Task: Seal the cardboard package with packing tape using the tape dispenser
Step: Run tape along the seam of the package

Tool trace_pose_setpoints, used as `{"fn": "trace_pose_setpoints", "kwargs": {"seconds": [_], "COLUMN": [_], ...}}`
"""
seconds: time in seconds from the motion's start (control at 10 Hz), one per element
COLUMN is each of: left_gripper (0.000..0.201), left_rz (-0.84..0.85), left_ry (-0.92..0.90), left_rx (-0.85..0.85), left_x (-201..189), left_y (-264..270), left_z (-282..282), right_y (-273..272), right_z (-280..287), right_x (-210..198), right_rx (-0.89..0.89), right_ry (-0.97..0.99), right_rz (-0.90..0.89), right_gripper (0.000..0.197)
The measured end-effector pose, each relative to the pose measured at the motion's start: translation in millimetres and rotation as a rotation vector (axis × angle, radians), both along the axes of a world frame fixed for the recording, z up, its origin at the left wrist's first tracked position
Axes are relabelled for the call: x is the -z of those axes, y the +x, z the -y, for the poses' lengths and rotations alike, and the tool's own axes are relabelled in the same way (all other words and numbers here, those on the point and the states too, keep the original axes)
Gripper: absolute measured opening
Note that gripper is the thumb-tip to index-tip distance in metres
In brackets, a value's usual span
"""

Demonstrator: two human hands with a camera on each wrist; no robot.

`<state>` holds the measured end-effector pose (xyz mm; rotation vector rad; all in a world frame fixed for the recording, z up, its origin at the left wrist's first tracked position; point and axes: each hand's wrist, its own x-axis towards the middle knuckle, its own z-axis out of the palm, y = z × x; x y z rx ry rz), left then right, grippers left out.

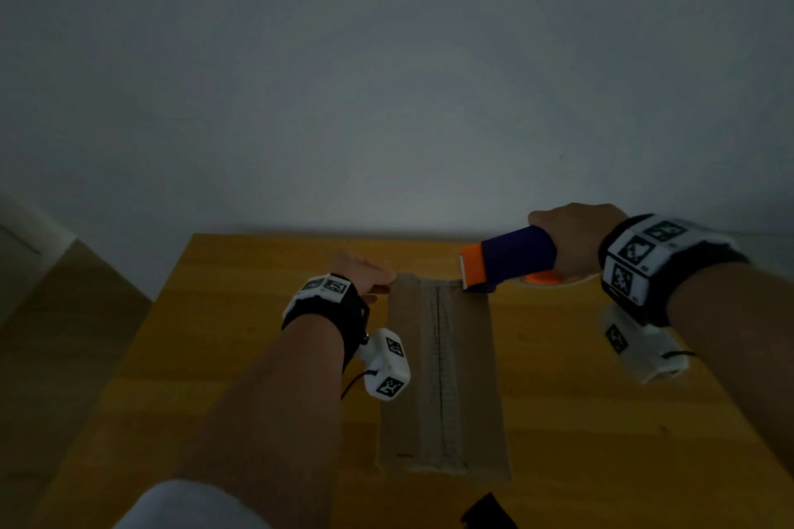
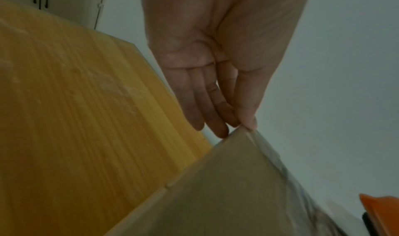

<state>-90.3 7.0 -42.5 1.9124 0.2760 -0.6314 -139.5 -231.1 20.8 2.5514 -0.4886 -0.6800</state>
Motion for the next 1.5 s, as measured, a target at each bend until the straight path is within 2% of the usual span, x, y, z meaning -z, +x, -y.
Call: {"fn": "trace_pose_setpoints", "kwargs": {"seconds": [0.1,0.2,0.3,0.4,0.5,0.6,0.7,0.8,0.9,1.0,1.1,1.2,1.3,1.4,1.5], "left_gripper": [0.021,0.032,0.021,0.021,0.023,0.016,0.011,0.019,0.027,0.030,0.026,0.016,0.019,0.020,0.021], "left_rz": [0.008,0.000,0.032,0.078,0.100,0.207,0.343,0.440,0.485,0.507,0.509,0.504,0.508,0.477,0.445], "left_ry": [0.022,0.096,0.147,0.187,0.243,0.393,0.442,0.481,0.507,0.528,0.587,0.558,0.499,0.478,0.494], "left_rx": [0.008,0.003,0.069,0.114,0.129,0.222,0.344,0.453,0.492,0.532,0.559,0.586,0.585,0.601,0.613], "left_x": [1.2,0.4,-5.4,-7.9,-4.8,-14.9,-21.9,-21.0,-20.4,-18.9,-14.5,-11.7,-10.2,-8.2,-8.7], "left_y": [-0.6,-1.0,1.7,7.3,11.7,9.3,7.6,5.0,4.2,3.2,4.0,4.9,3.8,4.8,5.0], "left_z": [-2.0,-5.8,-2.9,2.4,6.2,12.5,18.5,20.9,22.8,25.6,25.7,23.1,20.6,21.5,21.0], "right_y": [3.7,-0.3,-5.0,-8.9,-8.5,-7.8,-14.9,-6.9,-3.3,-7.9,-7.5,0.7,-4.9,-18.3,-19.4], "right_z": [-3.2,2.0,-0.6,14.6,9.5,-4.8,15.5,-3.8,-0.5,12.1,14.3,-9.4,15.6,25.5,27.5], "right_x": [0.3,-0.7,-5.5,-12.3,-10.0,-7.3,-15.6,-7.9,-1.1,-19.8,-11.0,-6.0,-10.4,-10.5,-8.9], "right_rx": [0.059,-0.057,-0.005,-0.136,-0.104,-0.003,-0.132,0.145,0.194,-0.030,-0.053,0.336,-0.009,-0.104,-0.092], "right_ry": [-0.051,0.074,-0.008,0.259,0.174,0.053,0.296,0.252,0.442,0.363,0.307,0.354,0.387,0.387,0.426], "right_rz": [0.005,0.046,0.037,0.143,0.124,0.069,0.163,0.219,0.215,0.191,0.188,0.411,0.213,0.090,0.151], "right_gripper": [0.044,0.045,0.026,0.049,0.050,0.052,0.050,0.036,0.045,0.050,0.050,0.044,0.050,0.055,0.055]}}
